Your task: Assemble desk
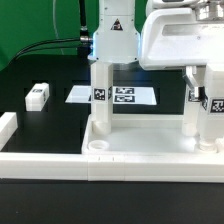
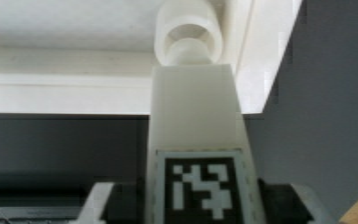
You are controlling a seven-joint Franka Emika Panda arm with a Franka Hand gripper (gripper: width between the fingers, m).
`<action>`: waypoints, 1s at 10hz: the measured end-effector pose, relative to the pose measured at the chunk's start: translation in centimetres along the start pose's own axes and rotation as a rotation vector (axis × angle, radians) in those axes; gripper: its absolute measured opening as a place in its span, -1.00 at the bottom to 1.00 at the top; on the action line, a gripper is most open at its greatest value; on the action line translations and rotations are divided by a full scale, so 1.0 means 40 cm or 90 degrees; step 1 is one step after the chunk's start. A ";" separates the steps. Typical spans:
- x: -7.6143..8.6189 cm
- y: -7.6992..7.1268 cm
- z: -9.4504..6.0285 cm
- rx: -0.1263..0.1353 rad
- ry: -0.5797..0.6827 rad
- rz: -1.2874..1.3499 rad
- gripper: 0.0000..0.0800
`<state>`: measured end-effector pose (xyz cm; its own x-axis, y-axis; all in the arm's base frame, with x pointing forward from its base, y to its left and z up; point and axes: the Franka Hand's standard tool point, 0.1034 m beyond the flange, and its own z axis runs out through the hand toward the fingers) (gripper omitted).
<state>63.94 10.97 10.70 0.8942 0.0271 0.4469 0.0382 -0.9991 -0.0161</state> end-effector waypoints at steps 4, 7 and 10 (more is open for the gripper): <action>0.001 -0.001 0.001 0.000 0.005 0.000 -0.28; 0.005 0.010 0.003 -0.003 0.013 0.001 -0.28; 0.003 0.007 0.002 -0.003 0.014 0.001 -0.28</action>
Offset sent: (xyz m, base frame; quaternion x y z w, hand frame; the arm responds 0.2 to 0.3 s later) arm -0.0036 0.0068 0.0001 -0.0008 0.0006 0.0078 1.0000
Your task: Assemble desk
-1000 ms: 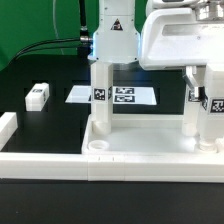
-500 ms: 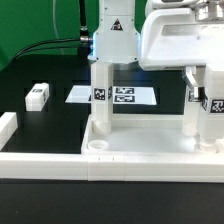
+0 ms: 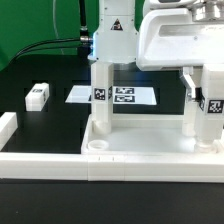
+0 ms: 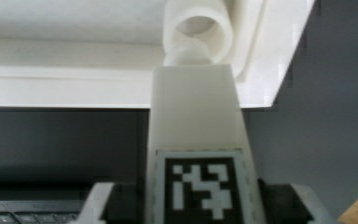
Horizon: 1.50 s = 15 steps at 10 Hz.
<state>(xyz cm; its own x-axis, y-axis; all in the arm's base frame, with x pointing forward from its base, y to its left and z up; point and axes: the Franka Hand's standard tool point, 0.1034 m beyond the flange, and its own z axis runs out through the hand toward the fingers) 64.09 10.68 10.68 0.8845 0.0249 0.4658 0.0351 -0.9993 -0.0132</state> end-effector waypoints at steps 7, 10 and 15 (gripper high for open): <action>-0.006 -0.018 -0.025 0.007 0.001 -0.002 -0.28; -0.020 -0.021 -0.009 0.005 -0.004 -0.006 -0.28; -0.021 -0.011 -0.002 0.000 0.017 -0.007 -0.28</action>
Offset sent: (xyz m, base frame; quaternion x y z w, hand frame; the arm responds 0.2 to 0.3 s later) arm -0.0248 0.0077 0.0032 0.0234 -0.0145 0.0456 0.9986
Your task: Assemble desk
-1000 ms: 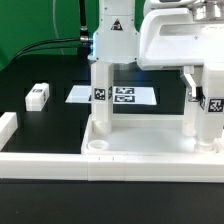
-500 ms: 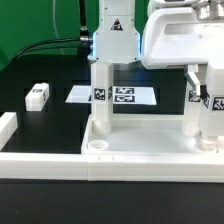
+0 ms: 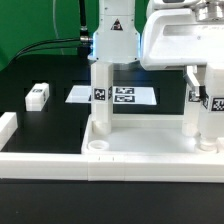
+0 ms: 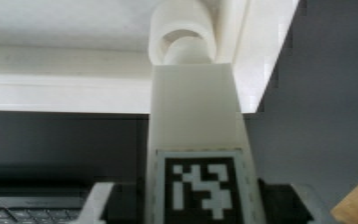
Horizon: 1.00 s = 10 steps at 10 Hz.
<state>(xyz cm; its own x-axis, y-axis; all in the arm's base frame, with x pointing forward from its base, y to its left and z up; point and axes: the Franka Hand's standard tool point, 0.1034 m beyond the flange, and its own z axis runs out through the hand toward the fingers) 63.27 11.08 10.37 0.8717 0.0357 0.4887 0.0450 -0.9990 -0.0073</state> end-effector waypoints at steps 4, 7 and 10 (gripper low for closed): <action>0.001 0.005 0.000 -0.001 0.000 0.000 -0.28; 0.004 0.004 -0.003 -0.002 0.016 -0.001 -0.28; 0.004 0.004 -0.003 -0.002 0.017 -0.001 -0.28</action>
Offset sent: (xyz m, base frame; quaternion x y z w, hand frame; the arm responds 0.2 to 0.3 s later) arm 0.0000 0.0000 0.0000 0.0000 0.0000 0.0000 1.0000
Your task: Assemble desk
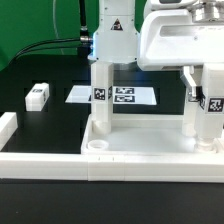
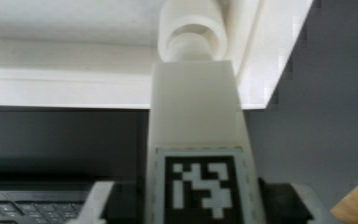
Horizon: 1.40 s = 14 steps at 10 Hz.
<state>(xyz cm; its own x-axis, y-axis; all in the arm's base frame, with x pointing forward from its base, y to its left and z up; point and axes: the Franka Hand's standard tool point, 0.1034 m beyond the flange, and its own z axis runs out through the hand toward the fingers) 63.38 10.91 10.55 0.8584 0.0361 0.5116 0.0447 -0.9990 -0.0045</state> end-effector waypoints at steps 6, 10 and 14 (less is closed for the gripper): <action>0.001 0.000 0.000 0.000 0.000 0.000 -0.11; 0.001 0.000 0.000 0.000 0.000 0.000 0.57; 0.052 0.009 -0.057 0.008 -0.024 0.013 0.62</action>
Offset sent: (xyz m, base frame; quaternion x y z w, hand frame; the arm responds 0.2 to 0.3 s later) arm 0.0000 0.0000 0.0000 0.0000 0.0000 0.0000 1.0000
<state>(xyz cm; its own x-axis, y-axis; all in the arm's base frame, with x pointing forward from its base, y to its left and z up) 64.01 10.55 13.59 0.8778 0.0175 0.4787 0.0335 -0.9991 -0.0249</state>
